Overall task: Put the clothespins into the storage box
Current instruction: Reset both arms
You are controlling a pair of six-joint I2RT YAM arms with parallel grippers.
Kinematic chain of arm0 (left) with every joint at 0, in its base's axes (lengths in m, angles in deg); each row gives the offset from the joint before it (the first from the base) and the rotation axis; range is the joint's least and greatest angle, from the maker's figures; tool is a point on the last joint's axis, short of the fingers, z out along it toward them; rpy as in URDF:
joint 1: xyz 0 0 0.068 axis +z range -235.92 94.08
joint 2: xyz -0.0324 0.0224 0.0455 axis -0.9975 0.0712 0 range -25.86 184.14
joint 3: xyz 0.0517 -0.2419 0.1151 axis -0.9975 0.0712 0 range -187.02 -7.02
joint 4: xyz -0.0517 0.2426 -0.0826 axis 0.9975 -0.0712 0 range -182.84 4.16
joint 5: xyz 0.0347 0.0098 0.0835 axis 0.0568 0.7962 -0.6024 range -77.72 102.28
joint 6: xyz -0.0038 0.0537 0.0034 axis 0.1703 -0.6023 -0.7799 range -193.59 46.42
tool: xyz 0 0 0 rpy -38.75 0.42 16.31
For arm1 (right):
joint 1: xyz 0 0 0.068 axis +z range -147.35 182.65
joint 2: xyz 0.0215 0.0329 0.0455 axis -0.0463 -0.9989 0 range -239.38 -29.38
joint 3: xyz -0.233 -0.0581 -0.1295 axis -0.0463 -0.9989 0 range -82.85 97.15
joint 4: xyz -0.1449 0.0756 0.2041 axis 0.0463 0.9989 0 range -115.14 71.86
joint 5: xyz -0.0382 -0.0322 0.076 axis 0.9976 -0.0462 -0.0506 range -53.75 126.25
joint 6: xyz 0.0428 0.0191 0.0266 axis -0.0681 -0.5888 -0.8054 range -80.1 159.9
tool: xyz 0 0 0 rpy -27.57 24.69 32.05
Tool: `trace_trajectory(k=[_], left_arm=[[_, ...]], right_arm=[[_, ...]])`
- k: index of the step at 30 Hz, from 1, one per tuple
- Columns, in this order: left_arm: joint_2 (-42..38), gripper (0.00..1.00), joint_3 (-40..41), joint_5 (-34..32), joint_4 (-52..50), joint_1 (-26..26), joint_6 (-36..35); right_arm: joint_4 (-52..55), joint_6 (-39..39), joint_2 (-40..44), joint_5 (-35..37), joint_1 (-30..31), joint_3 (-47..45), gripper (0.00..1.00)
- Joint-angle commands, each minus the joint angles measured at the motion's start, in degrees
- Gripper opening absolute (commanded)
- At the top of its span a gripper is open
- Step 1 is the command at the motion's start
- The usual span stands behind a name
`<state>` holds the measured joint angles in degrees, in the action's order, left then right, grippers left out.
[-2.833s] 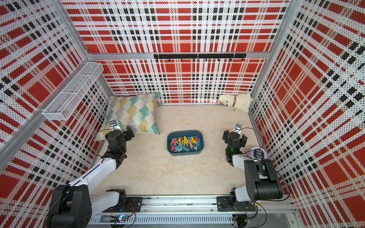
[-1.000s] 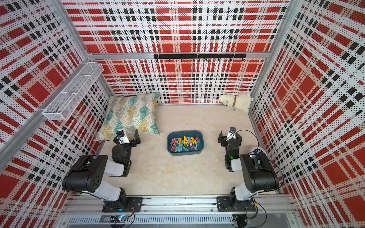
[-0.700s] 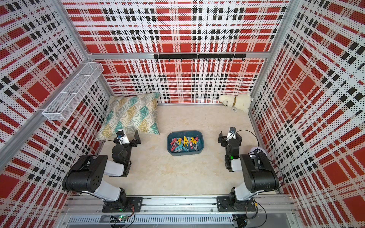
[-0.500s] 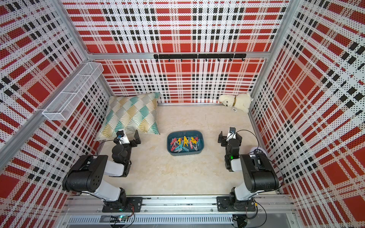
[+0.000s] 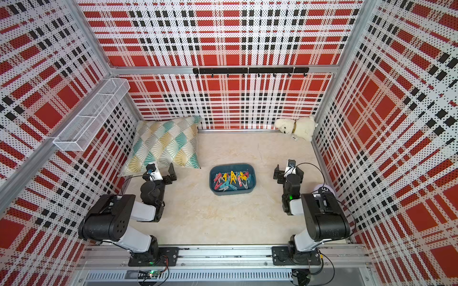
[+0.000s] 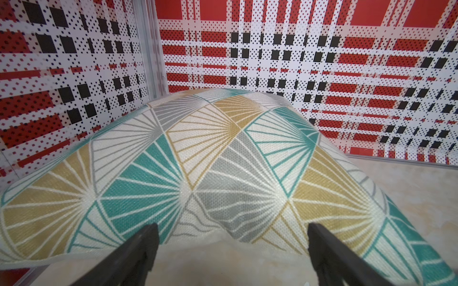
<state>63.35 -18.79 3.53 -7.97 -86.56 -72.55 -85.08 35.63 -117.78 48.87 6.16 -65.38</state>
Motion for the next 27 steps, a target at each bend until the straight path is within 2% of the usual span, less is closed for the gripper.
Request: trace_trajectory(k=[1,27], left_arm=[[0.4,0.99,-0.7,0.6,-0.1,0.4,0.2],[0.3,0.99,-0.6,0.4,-0.3,0.4,0.1]], right_arm=[[-1.1,0.2,0.1,-0.2,-0.4,0.3,1.00],[-1.2,0.2,0.1,-0.2,-0.4,0.2,1.00]])
